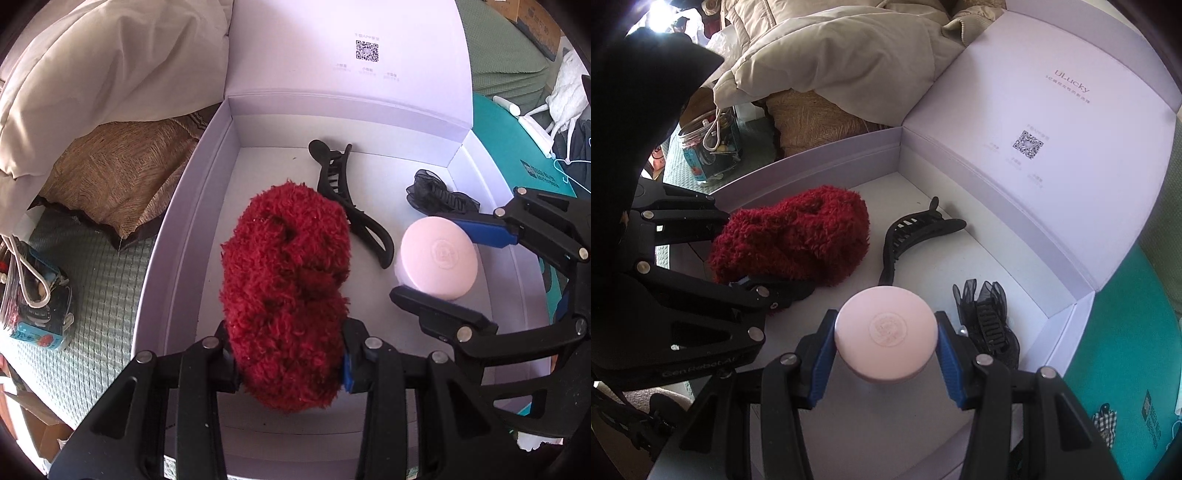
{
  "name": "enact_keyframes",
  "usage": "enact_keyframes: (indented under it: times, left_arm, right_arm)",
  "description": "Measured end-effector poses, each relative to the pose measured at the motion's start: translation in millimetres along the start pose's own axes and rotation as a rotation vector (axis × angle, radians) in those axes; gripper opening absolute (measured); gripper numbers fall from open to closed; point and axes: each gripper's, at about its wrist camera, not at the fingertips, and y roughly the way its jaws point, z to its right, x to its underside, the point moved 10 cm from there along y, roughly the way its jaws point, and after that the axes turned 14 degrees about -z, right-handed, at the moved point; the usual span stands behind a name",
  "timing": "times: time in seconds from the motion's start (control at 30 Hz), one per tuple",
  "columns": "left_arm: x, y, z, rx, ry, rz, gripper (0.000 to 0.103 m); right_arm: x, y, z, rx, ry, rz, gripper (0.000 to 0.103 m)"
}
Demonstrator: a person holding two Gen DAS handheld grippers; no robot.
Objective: Organize objects
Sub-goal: 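Lower the red scrunchie with the left tool while the right tool lowers the pink compact into the box, then open both tools to release the scrunchie and compact in the box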
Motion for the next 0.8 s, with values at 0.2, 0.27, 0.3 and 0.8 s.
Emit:
enact_keyframes:
  times: [0.2,0.27,0.3,0.8]
  left_arm:
    - [-4.2,1.0,1.3,0.002,-0.006,0.001,0.036]
    - [-4.5,1.0,1.5,0.002,-0.007,0.001,0.037]
    - [-4.7,1.0,1.5,0.004,-0.009,0.0,0.037]
    - [0.4,-5.3,2.9,-0.003,-0.045,-0.023,0.05]
  right_arm:
    - [0.7,8.1,8.4,-0.003,0.025,-0.029,0.051]
    - [0.9,8.9,9.1,-0.002,0.022,-0.033,0.051]
    - [1.2,9.0,9.5,0.006,0.02,-0.035,0.051]
    - [10.0,3.6,16.2,0.023,0.033,-0.072,0.051]
